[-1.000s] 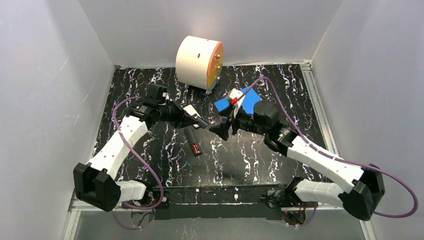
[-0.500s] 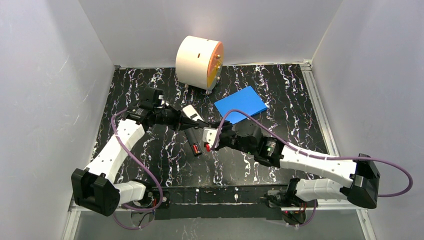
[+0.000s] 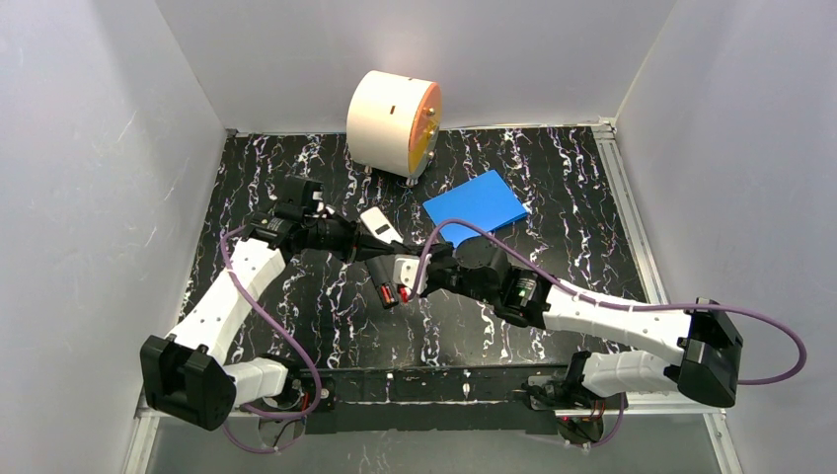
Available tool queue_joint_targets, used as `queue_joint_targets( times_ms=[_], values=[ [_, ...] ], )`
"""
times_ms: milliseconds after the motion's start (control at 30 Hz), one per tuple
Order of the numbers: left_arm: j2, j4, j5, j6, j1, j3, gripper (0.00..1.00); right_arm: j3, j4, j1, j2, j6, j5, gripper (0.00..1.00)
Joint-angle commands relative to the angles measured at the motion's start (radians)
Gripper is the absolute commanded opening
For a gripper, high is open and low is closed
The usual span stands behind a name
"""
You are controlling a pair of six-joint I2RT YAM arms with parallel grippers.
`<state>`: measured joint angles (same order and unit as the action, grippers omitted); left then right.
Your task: Load the batteries into the remote control
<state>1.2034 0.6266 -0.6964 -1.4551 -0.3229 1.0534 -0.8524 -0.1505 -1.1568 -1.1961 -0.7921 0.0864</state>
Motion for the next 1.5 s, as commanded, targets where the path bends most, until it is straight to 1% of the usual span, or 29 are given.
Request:
queue_joint_targets(
  times_ms=[0, 33, 67, 100, 133, 167, 200, 233, 267, 333, 367, 467, 567, 633, 700, 733, 800, 867, 900, 1000, 1067, 1167, 1267, 1367, 1467],
  values=[
    [-0.038, -0.004, -0.044, -0.001, 0.004, -0.013, 0.0, -0.047, -0.057, -0.004, -0.029, 0.032, 0.001, 0.21],
    [-0.042, -0.004, -0.042, 0.001, 0.004, -0.012, 0.0, -0.062, -0.045, -0.004, -0.042, 0.048, 0.008, 0.09],
    [-0.043, -0.007, -0.039, 0.001, 0.004, -0.013, 0.0, -0.077, -0.037, -0.004, -0.048, 0.063, 0.009, 0.01],
    [-0.045, -0.014, -0.04, -0.001, 0.004, -0.015, 0.0, -0.079, -0.045, -0.004, -0.05, 0.078, 0.009, 0.01],
    [-0.046, -0.021, -0.041, -0.004, 0.004, -0.017, 0.03, -0.074, -0.065, -0.004, -0.049, 0.095, 0.007, 0.01],
    [-0.047, -0.028, -0.038, -0.004, 0.005, -0.018, 0.16, -0.072, -0.076, -0.004, -0.047, 0.112, 0.009, 0.01],
    [-0.05, -0.031, -0.032, -0.001, 0.005, -0.014, 0.38, -0.071, -0.079, -0.003, -0.047, 0.131, 0.017, 0.01],
    [-0.052, -0.029, -0.021, 0.01, 0.005, -0.007, 0.57, -0.072, -0.078, -0.002, -0.047, 0.158, 0.024, 0.01],
    [-0.052, -0.016, -0.004, 0.03, 0.007, 0.011, 0.74, -0.07, -0.074, 0.0, -0.043, 0.19, 0.034, 0.01],
    [-0.045, 0.045, 0.052, 0.136, 0.015, 0.062, 0.95, -0.062, -0.062, 0.013, -0.03, 0.279, 0.051, 0.01],
    [-0.037, 0.086, 0.093, 0.204, 0.022, 0.095, 0.98, -0.056, -0.051, 0.023, -0.022, 0.339, 0.057, 0.01],
    [-0.002, 0.186, 0.235, 0.423, 0.045, 0.178, 0.99, -0.018, -0.033, 0.061, 0.019, 0.582, 0.049, 0.01],
    [0.044, 0.202, 0.384, 0.632, 0.057, 0.195, 0.99, 0.022, -0.018, 0.111, 0.039, 0.829, -0.012, 0.01],
    [0.081, 0.171, 0.464, 0.734, 0.064, 0.176, 0.98, 0.027, -0.007, 0.126, 0.022, 0.965, -0.061, 0.01],
    [0.119, 0.104, 0.51, 0.826, 0.067, 0.143, 0.94, 0.022, -0.01, 0.127, -0.023, 1.034, -0.161, 0.01],
    [0.14, 0.077, 0.511, 0.857, 0.072, 0.129, 0.94, 0.008, -0.009, 0.125, -0.056, 1.058, -0.213, 0.01],
    [0.2, 0.022, 0.495, 0.919, 0.077, 0.112, 0.92, -0.023, -0.004, 0.118, -0.136, 1.088, -0.282, 0.01],
    [0.248, -0.022, 0.483, 0.966, 0.082, 0.108, 0.94, -0.064, 0.033, 0.09, -0.218, 1.074, -0.307, 0.01],
    [0.274, -0.035, 0.48, 0.985, 0.085, 0.111, 0.96, -0.083, 0.04, 0.079, -0.26, 1.071, -0.314, 0.01],
    [0.331, -0.05, 0.463, 1.026, 0.1, 0.141, 0.96, -0.151, 0.079, 0.064, -0.385, 1.084, -0.373, 0.01],
    [0.346, -0.062, 0.461, 1.035, 0.109, 0.151, 0.96, -0.176, 0.075, 0.043, -0.441, 1.086, -0.372, 0.01],
    [0.362, -0.07, 0.451, 1.036, 0.131, 0.154, 0.96, -0.197, 0.065, 0.039, -0.508, 1.105, -0.357, 0.01],
    [0.376, -0.087, 0.453, 1.037, 0.146, 0.146, 0.97, -0.222, 0.103, 0.042, -0.552, 1.113, -0.312, 0.01],
    [0.375, -0.137, 0.42, 1.029, 0.151, 0.113, 0.98, -0.222, 0.146, 0.063, -0.573, 1.109, -0.28, 0.01],
    [0.388, -0.146, 0.428, 1.012, 0.159, 0.106, 0.98, -0.211, 0.212, 0.099, -0.57, 1.097, -0.256, 0.01]
  ],
)
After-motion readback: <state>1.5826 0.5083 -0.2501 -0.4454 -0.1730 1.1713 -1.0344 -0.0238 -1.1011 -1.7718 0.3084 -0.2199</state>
